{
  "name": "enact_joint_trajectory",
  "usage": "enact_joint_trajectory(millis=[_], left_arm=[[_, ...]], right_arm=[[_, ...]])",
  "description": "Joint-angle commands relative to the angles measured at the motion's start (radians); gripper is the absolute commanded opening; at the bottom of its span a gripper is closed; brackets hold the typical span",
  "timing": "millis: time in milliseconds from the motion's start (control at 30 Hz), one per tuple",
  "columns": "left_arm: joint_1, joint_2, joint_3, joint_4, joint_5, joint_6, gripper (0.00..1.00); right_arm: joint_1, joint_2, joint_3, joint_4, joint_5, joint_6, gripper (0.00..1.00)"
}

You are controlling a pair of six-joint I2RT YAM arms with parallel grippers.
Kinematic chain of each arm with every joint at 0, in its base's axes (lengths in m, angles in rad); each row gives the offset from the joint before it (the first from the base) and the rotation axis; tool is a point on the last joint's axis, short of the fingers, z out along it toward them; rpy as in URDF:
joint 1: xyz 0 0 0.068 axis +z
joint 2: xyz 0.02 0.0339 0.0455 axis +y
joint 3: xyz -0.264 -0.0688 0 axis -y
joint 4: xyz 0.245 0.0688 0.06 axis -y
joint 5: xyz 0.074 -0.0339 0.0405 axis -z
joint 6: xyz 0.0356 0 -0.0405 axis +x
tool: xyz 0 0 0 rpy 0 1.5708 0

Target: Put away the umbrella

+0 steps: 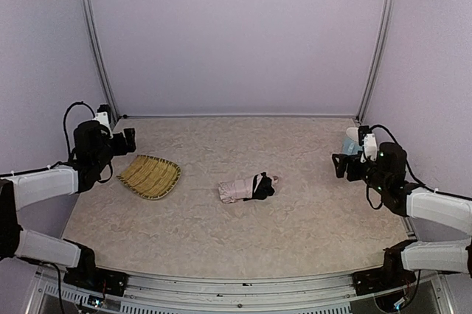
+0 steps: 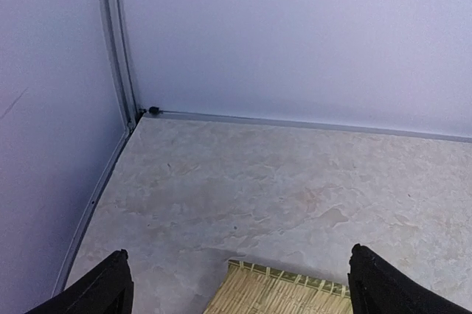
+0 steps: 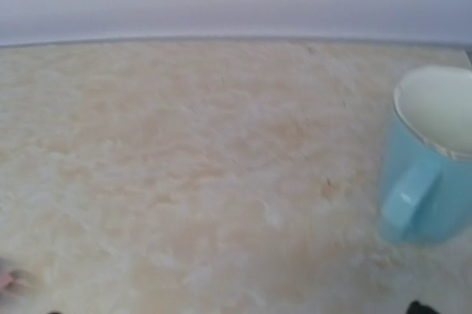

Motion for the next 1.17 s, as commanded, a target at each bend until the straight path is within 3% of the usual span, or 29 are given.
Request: enact_joint_trajectory(millis=[0,300,600,667,833,1133], left_arm=[[0.011,-0.007,-0.060,0.012,-0.051,-0.080,0.99],[0.003,-0.025,-0.074,0.058,0.062,-0.041,0.99],[-0.006,-0.040,-0.097,0.091,0.031,-0.027,0.99],[-0.006,-0.034,-0.097,0.097,0.039,-0.032,0.99],[-0.007,-0.013,-0.091,0.099,0.041,-0.046,0.99],[-0.006,-0.022,-0.092,0.090,0.003,-0.036,0.99]], right_arm=[[-0.010,-0.024,-0.020,0.061,0.058,0.046,1.00],[-0.009,-0.076,0.001,0.092,0.004,0.037,1.00],[-0.010,-0.185,-0.077,0.120,0.046,0.010,1.00],[-0.009,-0.192,-0.105,0.149,0.082,0.003,1.00],[-0.010,-0.179,-0.106,0.127,0.299,0.171,1.00],[-0.009,-0.160,-0.083,0.068,0.410,0.248,1.00]])
